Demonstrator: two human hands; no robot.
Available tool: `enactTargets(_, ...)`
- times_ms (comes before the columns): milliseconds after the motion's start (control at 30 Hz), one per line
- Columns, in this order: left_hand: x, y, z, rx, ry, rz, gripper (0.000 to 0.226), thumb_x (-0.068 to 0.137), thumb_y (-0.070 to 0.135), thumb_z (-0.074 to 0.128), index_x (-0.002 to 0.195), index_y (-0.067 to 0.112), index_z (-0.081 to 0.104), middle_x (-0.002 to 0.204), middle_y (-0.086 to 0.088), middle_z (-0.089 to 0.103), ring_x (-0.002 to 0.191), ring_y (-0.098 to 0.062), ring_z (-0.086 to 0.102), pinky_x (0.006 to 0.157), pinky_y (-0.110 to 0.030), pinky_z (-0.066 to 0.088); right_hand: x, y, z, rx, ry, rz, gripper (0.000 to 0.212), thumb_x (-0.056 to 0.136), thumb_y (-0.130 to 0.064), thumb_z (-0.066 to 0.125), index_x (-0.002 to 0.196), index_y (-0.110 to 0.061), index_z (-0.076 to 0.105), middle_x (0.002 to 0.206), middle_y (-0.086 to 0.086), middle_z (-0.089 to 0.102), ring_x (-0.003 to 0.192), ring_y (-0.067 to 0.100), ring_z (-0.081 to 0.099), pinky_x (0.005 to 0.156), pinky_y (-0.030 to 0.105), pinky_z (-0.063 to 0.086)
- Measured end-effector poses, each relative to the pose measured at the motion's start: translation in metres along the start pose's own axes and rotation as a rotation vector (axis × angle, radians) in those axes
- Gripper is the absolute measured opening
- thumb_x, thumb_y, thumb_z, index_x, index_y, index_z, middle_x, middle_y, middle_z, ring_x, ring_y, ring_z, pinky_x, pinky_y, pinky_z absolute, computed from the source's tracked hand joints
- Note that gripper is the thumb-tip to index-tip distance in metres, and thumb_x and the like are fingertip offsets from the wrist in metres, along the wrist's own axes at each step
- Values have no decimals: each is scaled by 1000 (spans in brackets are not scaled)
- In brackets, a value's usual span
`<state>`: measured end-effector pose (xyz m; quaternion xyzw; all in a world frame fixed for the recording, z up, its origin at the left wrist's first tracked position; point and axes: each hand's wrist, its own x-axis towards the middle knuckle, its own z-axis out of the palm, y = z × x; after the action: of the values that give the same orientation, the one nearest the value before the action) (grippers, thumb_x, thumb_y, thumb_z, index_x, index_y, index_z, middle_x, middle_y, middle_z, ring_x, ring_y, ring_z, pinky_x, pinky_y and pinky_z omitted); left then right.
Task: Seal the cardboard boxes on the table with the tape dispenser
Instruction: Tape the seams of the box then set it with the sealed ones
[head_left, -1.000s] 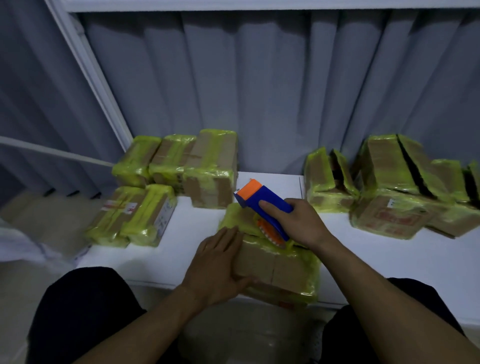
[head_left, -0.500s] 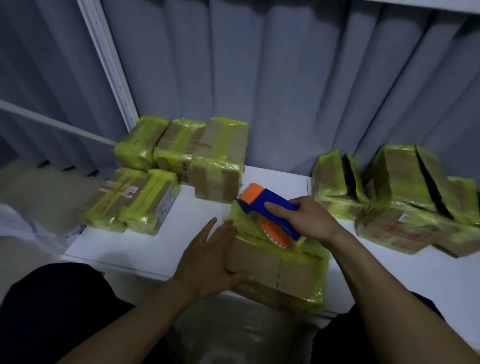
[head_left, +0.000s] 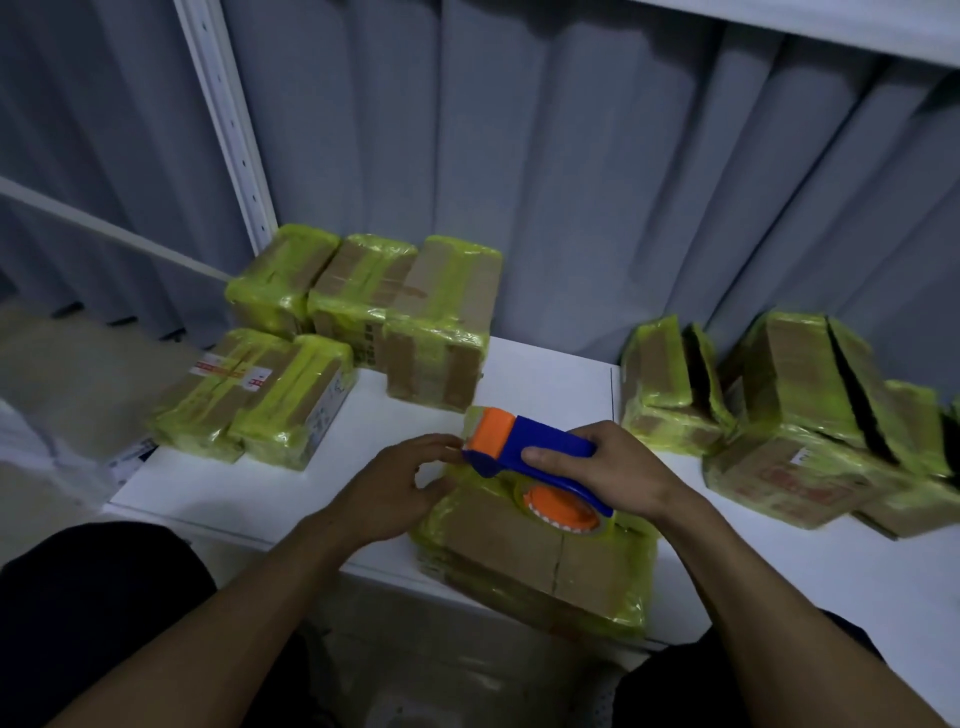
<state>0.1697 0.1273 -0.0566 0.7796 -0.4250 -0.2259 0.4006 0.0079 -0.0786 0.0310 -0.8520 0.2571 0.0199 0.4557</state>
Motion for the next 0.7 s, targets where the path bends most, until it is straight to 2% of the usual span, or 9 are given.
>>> enactTargets(67,4,2,1,-65,3,-25,28,98,21,61,113,44,59,121,41,46,116,23,41,98,-11,36,-2,4,3,6,-2,-20,38,81,-59,77,75,-22,71,65,-5,72,56,8,68,55,16,45)
enactTargets(133,7,7,2,-197,86,-89,25,101,17,54,109,37,67,116,28,62,114,7,54,99,-23,43,-4,7,6,8,-2,-33,37,81,-58,78,81,-21,73,69,-5,74,60,8,70,56,16,47)
enactTargets(233,8,23,-3,-427,263,-165,24,102,18,50,103,24,73,96,9,75,95,-6,65,80,-29,47,-6,9,5,30,-9,-29,35,81,-56,77,85,-22,73,72,-7,75,63,9,72,58,18,49)
enactTargets(333,8,37,-8,-585,212,-226,22,102,24,53,104,17,73,92,0,76,82,-18,68,63,-28,45,-9,14,3,62,-24,-33,37,80,-56,76,90,-21,74,76,-6,77,68,11,74,62,21,51)
enactTargets(433,7,43,-4,-591,124,-243,15,98,17,60,102,14,74,90,0,76,75,-16,69,57,-25,46,-11,21,1,100,-29,-38,39,80,-56,76,95,-20,75,82,-2,78,74,16,75,67,26,54)
enactTargets(567,8,45,-1,-566,135,-260,13,94,11,64,99,14,75,84,1,76,75,-15,70,59,-23,50,-13,30,-1,151,-37,-49,44,79,-60,77,100,-20,75,88,-1,78,80,19,76,70,30,56)
enactTargets(700,12,48,-2,-641,121,-310,15,96,17,61,100,14,75,87,0,76,78,-16,70,64,-24,52,-15,35,-2,174,-39,-77,40,82,-54,76,101,-19,75,90,1,79,83,21,76,73,32,59)
